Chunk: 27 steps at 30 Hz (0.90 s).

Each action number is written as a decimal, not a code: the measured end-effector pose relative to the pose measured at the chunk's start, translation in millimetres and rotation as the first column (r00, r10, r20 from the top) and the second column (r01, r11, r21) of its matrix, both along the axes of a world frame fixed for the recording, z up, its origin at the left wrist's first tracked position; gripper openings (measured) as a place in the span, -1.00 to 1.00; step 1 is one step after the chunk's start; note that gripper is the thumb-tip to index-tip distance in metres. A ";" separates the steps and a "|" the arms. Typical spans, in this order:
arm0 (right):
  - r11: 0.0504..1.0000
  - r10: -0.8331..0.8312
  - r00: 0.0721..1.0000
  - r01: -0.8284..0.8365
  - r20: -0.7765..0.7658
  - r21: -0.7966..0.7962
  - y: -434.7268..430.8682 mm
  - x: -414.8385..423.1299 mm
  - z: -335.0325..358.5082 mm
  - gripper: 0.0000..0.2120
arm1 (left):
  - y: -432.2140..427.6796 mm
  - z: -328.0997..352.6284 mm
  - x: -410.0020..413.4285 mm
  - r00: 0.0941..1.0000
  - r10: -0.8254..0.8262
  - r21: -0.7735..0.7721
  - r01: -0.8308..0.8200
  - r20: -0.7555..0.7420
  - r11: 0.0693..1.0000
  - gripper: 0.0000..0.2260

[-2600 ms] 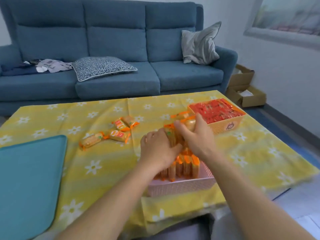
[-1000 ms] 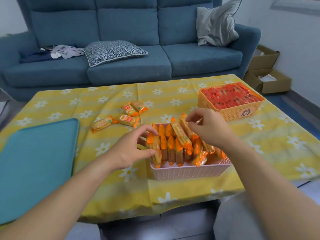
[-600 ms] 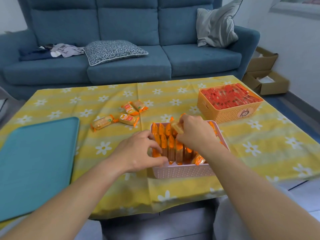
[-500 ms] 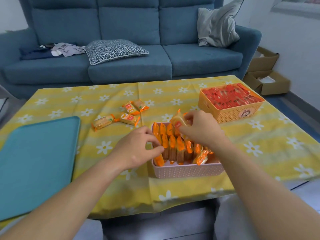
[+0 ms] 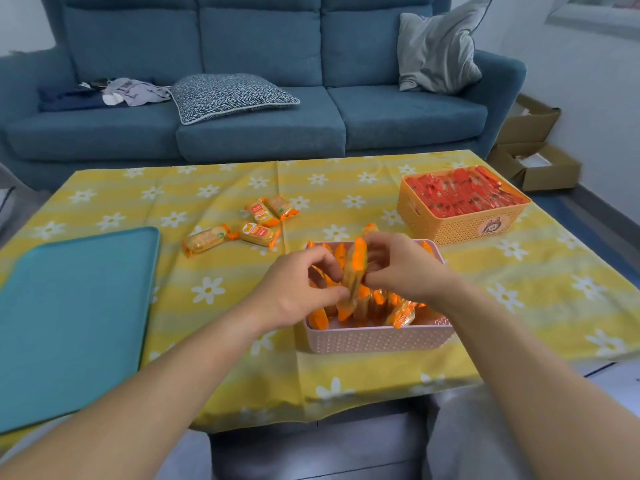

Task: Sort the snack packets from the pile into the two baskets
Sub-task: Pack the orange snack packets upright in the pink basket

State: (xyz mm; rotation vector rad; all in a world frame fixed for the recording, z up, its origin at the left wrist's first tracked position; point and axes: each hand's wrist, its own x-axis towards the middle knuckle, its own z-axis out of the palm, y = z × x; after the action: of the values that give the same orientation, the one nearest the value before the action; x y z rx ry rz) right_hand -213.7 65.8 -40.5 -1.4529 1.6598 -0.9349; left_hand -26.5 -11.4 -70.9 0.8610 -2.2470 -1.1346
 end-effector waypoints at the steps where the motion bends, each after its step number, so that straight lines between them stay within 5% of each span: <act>1: 1.000 -0.001 0.998 0.000 -0.069 -0.008 -0.3 1.9 -1.5 -0.70 | 0.6 -1.2 0.2 0.999 0.006 -0.057 -0.004 0.036 0.998 -0.74; 6: 1.000 -0.017 0.927 0.008 -0.375 -0.024 -2.3 16.2 -11.0 -0.73 | 7.7 1.6 1.6 0.993 -0.056 -0.131 0.070 0.103 0.989 -0.36; 11: 0.959 -0.283 0.852 0.244 -0.441 -0.145 -6.1 -2.6 -9.7 -0.91 | 1.0 -2.3 3.3 0.963 -0.073 -0.257 0.142 0.259 0.956 -0.61; 15: 0.927 -0.370 0.759 0.338 -0.535 -0.161 -16.8 -28.6 -14.8 -0.59 | -4.3 -5.6 9.1 0.837 -0.073 -0.276 0.260 0.542 0.925 -0.46; 17: 0.938 -0.322 0.712 0.330 -0.623 -0.108 -25.4 -27.8 -21.2 -0.41 | -2.3 -5.9 9.7 0.820 -0.087 -0.244 0.267 0.565 0.932 -0.42; 20: 0.942 -0.279 0.606 0.325 -0.745 -0.088 -32.7 -20.3 -25.6 -0.40 | -2.1 -6.8 8.0 0.840 -0.093 -0.250 0.263 0.535 0.932 -0.59; 22: 0.936 -0.318 0.656 0.333 -0.684 -0.116 -32.6 -17.8 -18.5 -0.44 | -3.2 -8.7 8.1 0.850 -0.087 -0.266 0.258 0.520 0.929 -0.75; 25: 0.916 -0.401 0.885 0.382 -0.237 -0.124 -22.4 -16.3 2.4 -0.60 | -4.5 -13.4 9.3 0.878 -0.077 -0.259 0.222 0.472 0.940 -0.82; 27: 0.943 -0.327 0.943 0.322 -0.059 -0.086 -13.3 -18.3 12.7 -0.62 | -6.3 -16.2 9.9 0.889 -0.071 -0.257 0.206 0.453 0.944 -0.83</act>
State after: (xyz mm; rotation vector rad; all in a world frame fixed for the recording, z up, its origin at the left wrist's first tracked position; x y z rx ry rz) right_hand -232.0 52.5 -27.8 -1.2954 1.9783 -1.1457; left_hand -16.6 -17.7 -87.1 0.9059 -2.7995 -0.6672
